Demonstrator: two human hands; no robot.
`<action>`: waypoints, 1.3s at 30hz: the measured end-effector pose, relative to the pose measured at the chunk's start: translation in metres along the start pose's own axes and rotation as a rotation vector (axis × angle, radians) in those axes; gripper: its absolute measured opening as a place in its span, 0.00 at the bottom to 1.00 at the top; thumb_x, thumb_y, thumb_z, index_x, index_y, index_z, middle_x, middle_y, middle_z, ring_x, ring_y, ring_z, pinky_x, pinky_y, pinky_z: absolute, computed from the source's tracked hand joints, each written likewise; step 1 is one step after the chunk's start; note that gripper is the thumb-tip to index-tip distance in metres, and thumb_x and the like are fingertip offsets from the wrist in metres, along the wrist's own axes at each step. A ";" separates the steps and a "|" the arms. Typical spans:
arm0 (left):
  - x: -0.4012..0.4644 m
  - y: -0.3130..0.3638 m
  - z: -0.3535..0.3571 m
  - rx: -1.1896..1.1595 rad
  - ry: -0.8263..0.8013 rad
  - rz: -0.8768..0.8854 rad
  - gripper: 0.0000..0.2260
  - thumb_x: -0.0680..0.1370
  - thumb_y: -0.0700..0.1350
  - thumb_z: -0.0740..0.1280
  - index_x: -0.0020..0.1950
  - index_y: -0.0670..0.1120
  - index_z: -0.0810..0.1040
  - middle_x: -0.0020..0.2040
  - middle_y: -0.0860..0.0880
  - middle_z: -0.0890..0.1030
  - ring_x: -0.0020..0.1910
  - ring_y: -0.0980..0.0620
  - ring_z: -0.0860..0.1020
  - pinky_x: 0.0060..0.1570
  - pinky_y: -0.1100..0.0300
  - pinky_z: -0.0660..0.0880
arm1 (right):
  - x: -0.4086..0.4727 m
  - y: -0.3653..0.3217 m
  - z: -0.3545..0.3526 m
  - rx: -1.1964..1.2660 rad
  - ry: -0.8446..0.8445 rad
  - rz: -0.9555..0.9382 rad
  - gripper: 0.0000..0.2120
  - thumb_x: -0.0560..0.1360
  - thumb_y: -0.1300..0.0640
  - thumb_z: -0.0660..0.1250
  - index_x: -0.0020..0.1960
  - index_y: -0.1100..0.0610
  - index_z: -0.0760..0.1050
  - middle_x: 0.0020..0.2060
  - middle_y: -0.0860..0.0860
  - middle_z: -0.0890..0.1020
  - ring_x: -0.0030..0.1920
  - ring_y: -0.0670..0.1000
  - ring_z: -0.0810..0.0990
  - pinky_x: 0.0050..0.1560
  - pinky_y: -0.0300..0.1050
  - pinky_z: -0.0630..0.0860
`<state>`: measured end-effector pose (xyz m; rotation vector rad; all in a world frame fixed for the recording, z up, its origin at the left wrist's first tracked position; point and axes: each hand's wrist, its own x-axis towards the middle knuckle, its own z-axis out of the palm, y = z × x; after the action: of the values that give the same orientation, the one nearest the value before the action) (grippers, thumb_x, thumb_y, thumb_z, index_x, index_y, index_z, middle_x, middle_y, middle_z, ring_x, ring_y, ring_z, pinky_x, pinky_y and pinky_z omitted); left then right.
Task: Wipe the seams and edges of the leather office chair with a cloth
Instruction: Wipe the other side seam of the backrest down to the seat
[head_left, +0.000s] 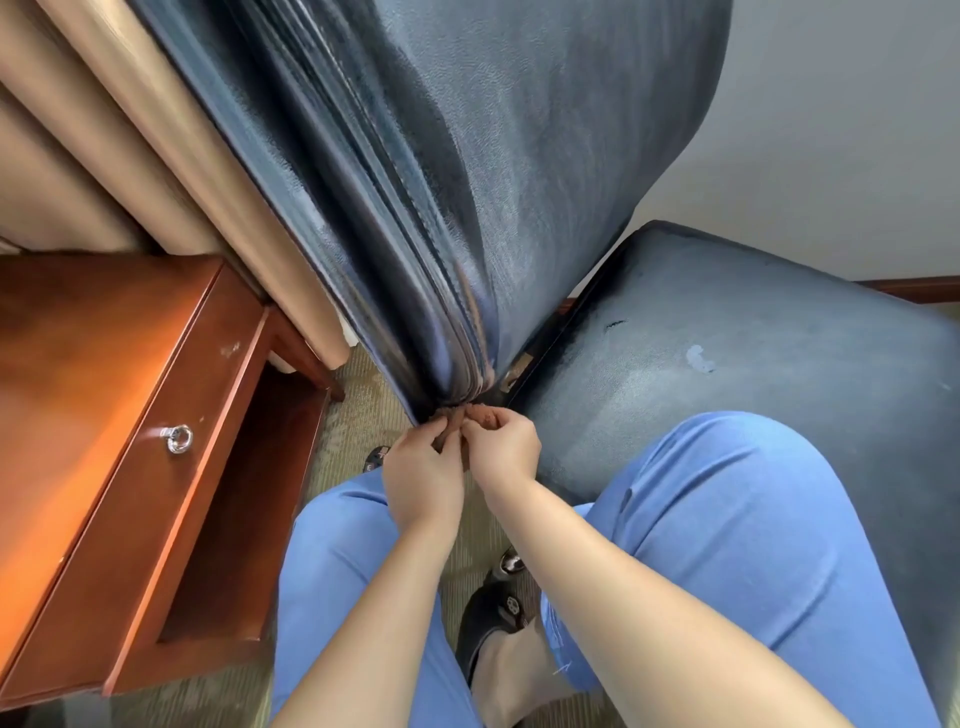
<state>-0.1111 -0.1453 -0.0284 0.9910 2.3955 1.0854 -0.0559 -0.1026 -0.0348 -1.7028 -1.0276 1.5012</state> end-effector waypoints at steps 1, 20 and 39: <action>0.001 -0.001 0.002 0.016 -0.042 -0.033 0.10 0.77 0.42 0.68 0.56 0.43 0.84 0.52 0.44 0.84 0.54 0.45 0.79 0.47 0.62 0.69 | 0.001 0.001 -0.001 -0.069 -0.002 0.012 0.06 0.72 0.61 0.67 0.41 0.51 0.79 0.39 0.48 0.82 0.44 0.50 0.81 0.42 0.38 0.72; -0.013 -0.020 -0.004 0.027 -0.144 -0.056 0.13 0.76 0.41 0.64 0.31 0.45 0.71 0.28 0.50 0.72 0.31 0.50 0.71 0.29 0.58 0.61 | -0.029 0.005 -0.007 -0.158 0.065 -0.285 0.12 0.71 0.64 0.65 0.52 0.54 0.77 0.50 0.45 0.74 0.46 0.42 0.70 0.46 0.32 0.62; -0.009 -0.024 0.012 0.027 -0.124 -0.181 0.12 0.75 0.41 0.64 0.31 0.47 0.73 0.30 0.50 0.75 0.35 0.47 0.74 0.29 0.58 0.61 | -0.011 0.022 -0.005 -0.295 0.082 -0.387 0.11 0.68 0.66 0.66 0.48 0.56 0.78 0.47 0.47 0.77 0.48 0.48 0.76 0.46 0.37 0.67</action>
<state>-0.1095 -0.1563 -0.0547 0.8059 2.3519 0.9027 -0.0479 -0.1232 -0.0472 -1.6219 -1.4923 1.0648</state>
